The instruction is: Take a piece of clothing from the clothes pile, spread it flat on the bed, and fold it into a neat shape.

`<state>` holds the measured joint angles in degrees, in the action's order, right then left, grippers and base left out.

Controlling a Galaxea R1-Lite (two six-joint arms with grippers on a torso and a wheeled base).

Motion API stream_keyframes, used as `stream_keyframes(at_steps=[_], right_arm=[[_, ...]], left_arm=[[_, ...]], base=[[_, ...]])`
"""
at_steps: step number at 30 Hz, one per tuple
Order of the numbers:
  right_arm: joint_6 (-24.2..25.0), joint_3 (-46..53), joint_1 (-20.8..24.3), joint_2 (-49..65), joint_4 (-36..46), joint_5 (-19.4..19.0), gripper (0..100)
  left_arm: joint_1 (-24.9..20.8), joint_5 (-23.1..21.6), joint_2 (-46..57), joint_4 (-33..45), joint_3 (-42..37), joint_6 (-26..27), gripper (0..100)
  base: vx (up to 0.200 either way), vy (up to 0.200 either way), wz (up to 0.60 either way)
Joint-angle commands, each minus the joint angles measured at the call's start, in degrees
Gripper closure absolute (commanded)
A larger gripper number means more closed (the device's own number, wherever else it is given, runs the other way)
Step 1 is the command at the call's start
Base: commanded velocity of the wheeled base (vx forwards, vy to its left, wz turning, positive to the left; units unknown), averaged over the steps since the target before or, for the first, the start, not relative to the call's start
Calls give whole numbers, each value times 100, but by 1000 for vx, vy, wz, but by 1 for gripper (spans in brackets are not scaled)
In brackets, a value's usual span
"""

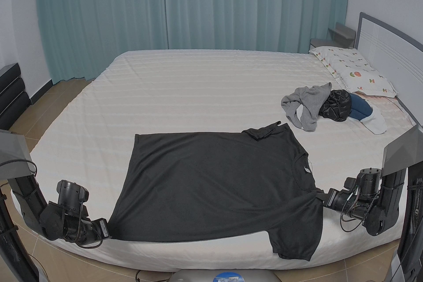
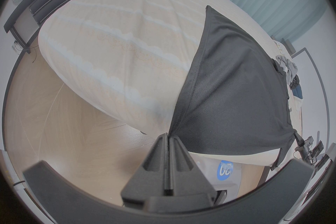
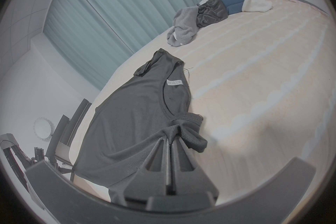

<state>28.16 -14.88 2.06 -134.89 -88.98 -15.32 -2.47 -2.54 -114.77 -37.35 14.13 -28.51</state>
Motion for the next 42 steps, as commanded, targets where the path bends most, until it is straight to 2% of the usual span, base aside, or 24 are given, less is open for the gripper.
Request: stream_keyframes(at_steps=[1,15,16,24,25,29,32,36,42], right_arm=[[-4,-234,58,-99,-41,-6,100],[-12,-1016,154,-196,742,3,100],[-12,-1016,146,-196,733,3,0],[-21,-454,-13,288,742,-146,0],[-12,-243,-57,428,707,-322,0],[-65,249,-127,569,698,-568,0],[-399,697,-153,534,663,-858,0],[-759,1321,-232,402,109,-1456,0],[-1155,1488,-153,-20,-58,-1517,0]], left_arm=[[1,-10,113,0,-15,-5,100],[1,-45,104,9,-7,-14,100],[1,-45,87,9,2,-14,100],[1,-54,104,9,2,-14,100],[1,-54,113,9,2,-14,100],[19,-54,122,0,2,-14,100],[19,-54,157,0,-7,-5,100],[19,-54,254,9,-24,-14,100],[10,-54,254,9,-24,-14,100]], base=[[0,0,0],[0,0,0],[0,0,0],[0,0,0],[0,0,0],[0,0,0],[0,0,0],[0,0,0],[0,0,0]])
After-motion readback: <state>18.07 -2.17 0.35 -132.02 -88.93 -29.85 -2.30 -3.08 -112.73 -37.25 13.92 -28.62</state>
